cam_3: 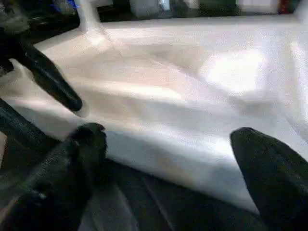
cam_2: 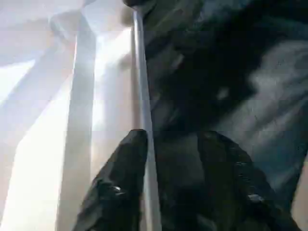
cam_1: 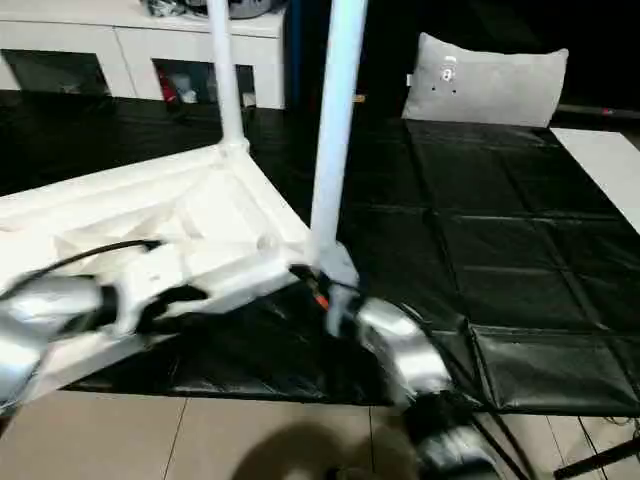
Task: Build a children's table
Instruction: Rotate leg to tighten, then rotate table base
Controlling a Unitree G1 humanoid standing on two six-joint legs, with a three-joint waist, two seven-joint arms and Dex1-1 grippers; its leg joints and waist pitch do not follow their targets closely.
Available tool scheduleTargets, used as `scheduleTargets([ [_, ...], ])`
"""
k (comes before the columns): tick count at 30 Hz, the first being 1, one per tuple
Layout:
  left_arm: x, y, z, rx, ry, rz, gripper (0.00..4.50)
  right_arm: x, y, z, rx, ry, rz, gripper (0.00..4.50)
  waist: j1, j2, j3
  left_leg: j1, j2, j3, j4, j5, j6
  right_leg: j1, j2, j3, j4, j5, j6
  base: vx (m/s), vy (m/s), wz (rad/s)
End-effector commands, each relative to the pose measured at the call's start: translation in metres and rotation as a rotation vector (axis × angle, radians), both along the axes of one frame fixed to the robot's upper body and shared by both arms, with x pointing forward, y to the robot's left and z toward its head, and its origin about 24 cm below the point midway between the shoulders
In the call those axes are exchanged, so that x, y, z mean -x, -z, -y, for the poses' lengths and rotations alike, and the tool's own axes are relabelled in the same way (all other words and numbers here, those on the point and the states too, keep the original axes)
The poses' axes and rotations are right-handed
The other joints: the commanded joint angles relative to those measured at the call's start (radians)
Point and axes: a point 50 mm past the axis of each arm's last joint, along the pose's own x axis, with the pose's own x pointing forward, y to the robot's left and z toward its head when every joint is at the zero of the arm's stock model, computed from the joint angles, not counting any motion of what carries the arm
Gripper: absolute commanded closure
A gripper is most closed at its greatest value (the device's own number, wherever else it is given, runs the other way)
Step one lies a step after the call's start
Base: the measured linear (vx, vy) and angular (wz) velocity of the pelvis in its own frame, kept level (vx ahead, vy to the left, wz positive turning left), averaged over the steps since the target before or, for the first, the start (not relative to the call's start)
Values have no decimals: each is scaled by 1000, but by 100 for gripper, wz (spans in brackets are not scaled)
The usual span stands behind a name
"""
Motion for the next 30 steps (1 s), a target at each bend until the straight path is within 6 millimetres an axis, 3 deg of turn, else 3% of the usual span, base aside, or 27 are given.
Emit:
scheduleTargets([
  [1,3,-8,-4,-5,-7,10,222,6,-17,9,-13,-14,47,0,3,11,-48,-6,3,17,-79,-272,49,52,-35,52,-68,-382,-158,0,0,0],
  [4,6,-10,-11,-42,-33,9,183,3,-34,-6,-8,-38,89,0,15,15,-53,-13,3,16,-83,-201,47,62,-32,56,-47,-284,-175,0,0,0],
  [6,7,-8,-16,-77,-53,13,173,-7,-42,-21,16,-38,118,0,13,7,-50,-12,1,17,-83,-234,31,57,-36,57,-51,-335,-174,0,0,0],
  [9,5,-5,-20,-110,-90,31,141,-20,-53,-35,11,-46,151,0,6,12,-46,-10,-2,14,-82,-292,17,51,-41,58,-60,-428,-154,0,0,0],
  [11,5,-1,-23,-143,-108,36,136,-26,-60,-38,-3,-18,164,0,4,12,-47,-11,-2,13,-81,-286,15,53,-41,60,-61,-428,-143,0,0,0],
  [14,5,4,-25,-161,-124,34,108,-36,-67,-39,9,70,167,0,4,17,-49,-10,-2,13,-81,-256,6,53,-36,61,-53,-370,-158,0,0,0],
  [16,4,6,-24,-173,-128,42,98,-52,-69,-38,41,205,166,0,3,17,-54,-11,-4,14,-80,-229,-6,55,-34,64,-43,-306,-182,0,0,0],
  [18,3,7,-22,-168,-135,51,77,-59,-68,-35,37,276,156,0,2,12,-53,-11,-4,17,-78,-234,-8,54,-36,65,-42,-301,-192,0,0,0],
  [23,2,8,-19,-162,-138,60,54,-70,-61,-27,49,441,108,0,1,10,-56,-14,-7,20,-74,-199,-3,60,-36,67,-37,-264,-195,0,0,0],
  [26,2,12,-21,-184,-139,72,54,-78,-54,-12,77,599,76,0,1,11,-55,-13,-10,21,-71,-211,-5,56,-34,67,-38,-297,-183,0,0,0],
  [30,-4,12,-25,-203,-149,103,54,-87,-50,16,89,773,53,0,14,16,-53,-5,-9,22,-71,-257,-13,48,-30,67,-40,-328,-165,0,0,0],
])
